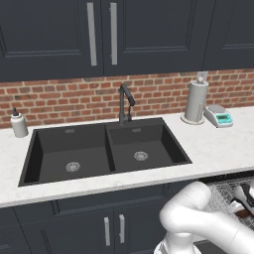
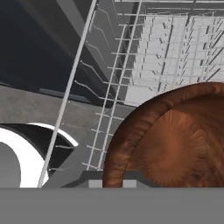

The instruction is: Pick up the cup and bowl from the counter, place them in the dishwasher, and close the dishwasher door.

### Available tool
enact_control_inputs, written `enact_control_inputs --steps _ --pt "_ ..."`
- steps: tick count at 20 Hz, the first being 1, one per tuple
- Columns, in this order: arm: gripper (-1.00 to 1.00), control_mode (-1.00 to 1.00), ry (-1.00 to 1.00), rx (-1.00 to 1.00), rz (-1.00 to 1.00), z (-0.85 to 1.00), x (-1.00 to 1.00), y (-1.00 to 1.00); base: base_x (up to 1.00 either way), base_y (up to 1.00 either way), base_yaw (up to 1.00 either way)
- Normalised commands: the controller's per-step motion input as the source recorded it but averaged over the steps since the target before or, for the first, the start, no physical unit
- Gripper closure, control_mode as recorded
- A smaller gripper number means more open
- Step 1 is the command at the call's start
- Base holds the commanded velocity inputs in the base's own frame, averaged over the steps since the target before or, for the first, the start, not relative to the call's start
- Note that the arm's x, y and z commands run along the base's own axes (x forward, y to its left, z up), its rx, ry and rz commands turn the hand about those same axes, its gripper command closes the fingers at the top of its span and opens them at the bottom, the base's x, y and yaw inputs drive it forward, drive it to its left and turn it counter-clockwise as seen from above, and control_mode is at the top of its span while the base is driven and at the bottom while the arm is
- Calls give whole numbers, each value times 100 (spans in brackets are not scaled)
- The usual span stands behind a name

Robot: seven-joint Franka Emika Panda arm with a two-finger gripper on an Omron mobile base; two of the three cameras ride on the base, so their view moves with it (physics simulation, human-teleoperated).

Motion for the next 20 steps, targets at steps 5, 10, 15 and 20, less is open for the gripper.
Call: enact_control_inputs --steps 5,10,15,20 --pt "100 -100 0 0 4 -48 8 0 0 0 0" --pt "100 -100 0 0 5 -41 15 0 0 0 0" --pt "100 -100 0 0 5 -30 14 0 0 0 0" --pt "100 -100 -1 -1 4 -15 15 -1 0 0 0"
